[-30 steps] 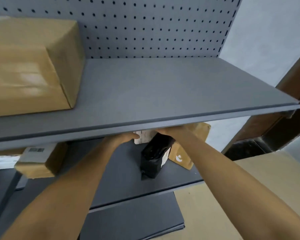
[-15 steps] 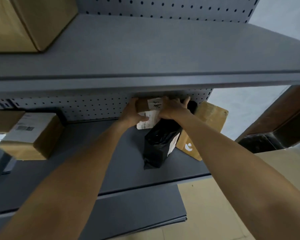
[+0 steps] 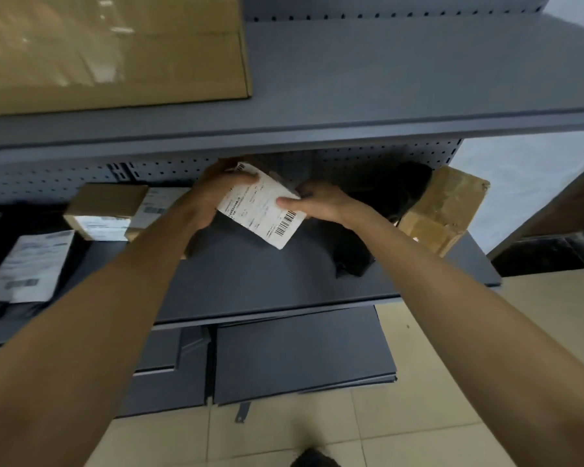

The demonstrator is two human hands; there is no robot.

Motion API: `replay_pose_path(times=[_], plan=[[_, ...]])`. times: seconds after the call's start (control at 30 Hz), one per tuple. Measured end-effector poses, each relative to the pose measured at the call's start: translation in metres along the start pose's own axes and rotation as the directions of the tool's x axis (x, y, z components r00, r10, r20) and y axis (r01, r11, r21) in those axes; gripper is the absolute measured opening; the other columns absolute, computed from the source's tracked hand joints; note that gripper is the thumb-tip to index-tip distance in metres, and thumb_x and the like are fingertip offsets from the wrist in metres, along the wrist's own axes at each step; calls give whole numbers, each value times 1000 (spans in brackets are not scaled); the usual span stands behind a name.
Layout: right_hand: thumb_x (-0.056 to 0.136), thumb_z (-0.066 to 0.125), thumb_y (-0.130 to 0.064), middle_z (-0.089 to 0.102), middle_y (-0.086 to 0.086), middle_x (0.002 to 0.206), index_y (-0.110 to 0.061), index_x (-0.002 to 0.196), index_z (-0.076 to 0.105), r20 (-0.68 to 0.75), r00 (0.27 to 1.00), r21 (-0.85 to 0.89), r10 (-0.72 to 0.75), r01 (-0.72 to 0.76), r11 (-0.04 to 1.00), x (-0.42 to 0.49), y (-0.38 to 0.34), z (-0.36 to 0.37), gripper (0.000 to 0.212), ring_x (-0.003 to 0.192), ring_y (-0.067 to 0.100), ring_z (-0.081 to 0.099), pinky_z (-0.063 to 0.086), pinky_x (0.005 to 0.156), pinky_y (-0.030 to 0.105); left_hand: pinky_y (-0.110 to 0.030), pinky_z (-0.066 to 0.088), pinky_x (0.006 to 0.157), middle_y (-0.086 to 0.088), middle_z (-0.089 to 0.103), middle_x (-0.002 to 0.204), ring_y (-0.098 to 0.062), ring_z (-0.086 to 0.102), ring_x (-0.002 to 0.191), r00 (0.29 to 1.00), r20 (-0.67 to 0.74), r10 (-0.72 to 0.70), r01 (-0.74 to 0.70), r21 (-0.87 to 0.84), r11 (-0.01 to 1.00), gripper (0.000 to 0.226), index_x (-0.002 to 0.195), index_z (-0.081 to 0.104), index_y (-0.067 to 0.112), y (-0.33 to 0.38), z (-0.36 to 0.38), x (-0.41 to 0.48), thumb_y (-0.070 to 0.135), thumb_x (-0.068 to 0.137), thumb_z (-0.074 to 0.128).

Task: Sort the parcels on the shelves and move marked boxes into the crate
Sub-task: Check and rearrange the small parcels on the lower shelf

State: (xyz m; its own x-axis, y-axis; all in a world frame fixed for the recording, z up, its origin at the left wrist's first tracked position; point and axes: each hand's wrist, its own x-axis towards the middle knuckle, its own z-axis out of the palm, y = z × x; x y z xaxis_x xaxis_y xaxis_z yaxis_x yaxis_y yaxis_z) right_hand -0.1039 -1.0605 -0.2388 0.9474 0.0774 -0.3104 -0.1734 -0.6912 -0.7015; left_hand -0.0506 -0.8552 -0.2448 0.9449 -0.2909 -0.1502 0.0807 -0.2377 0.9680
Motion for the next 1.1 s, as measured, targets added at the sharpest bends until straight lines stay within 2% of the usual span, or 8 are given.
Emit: replay_pose_path(times=[0.23,0.3,0.4,0.5,0.6,0.8,0.93,1.1], plan=[[71,83,-36,23,-3,158,-32,152,10,74,997,323,24,-47,945,-32,-4,51,109,141,19,29,30,105,37,-19,52,63,8,75,89,-7,71,80,980,188,-58,8,257,967,20,89,71,37,3,-25,-40,20,79,72],[70,83,-25,38,-5,150,-39,151,6,77,997,449,31,-63,892,-39,-11,59,113,127,17,47,49,91,48,-19,50,65,11,72,98,-3,69,83,969,232,-83,-6,360,933,33,98,66,43,10,-23,-47,21,76,75],[71,77,-5,61,-6,120,-35,151,15,24,999,649,34,-41,760,-42,-14,71,106,100,13,63,59,60,42,-27,51,84,6,58,130,-13,61,107,983,179,-28,-17,245,969,66,131,52,37,12,-21,-51,20,73,79],[72,73,-1,59,4,123,-30,144,27,-57,996,852,75,10,523,-41,-1,82,91,105,30,65,58,69,55,-43,48,93,7,48,140,-15,55,115,996,60,-61,60,12,998,82,140,39,39,-2,-27,-58,20,71,81],[76,69,-3,61,8,122,-33,138,27,-69,994,929,88,32,368,-36,10,93,81,105,34,66,55,75,61,-46,48,89,18,56,128,-9,57,109,982,125,-143,126,134,983,83,138,37,38,-30,-27,-65,24,70,82],[78,74,-12,55,-5,117,-25,128,32,-122,978,723,168,-28,690,-12,2,103,66,110,23,59,61,68,49,-24,55,76,7,64,116,-7,63,99,997,53,-61,49,202,978,69,128,49,25,-57,-23,-45,0,70,76],[68,83,-16,52,5,127,-14,122,46,-268,941,505,207,-46,862,24,-1,94,65,113,21,55,60,73,46,-8,41,69,8,59,115,-7,54,98,995,10,101,-93,496,864,76,137,47,26,-50,-34,-11,2,70,74],[72,79,-29,60,8,120,-10,121,41,-397,902,266,172,-66,962,71,0,98,65,107,26,58,52,89,43,-26,40,83,-10,54,135,-25,52,117,942,121,314,-296,740,603,80,138,47,18,-40,-40,34,-5,66,73]])
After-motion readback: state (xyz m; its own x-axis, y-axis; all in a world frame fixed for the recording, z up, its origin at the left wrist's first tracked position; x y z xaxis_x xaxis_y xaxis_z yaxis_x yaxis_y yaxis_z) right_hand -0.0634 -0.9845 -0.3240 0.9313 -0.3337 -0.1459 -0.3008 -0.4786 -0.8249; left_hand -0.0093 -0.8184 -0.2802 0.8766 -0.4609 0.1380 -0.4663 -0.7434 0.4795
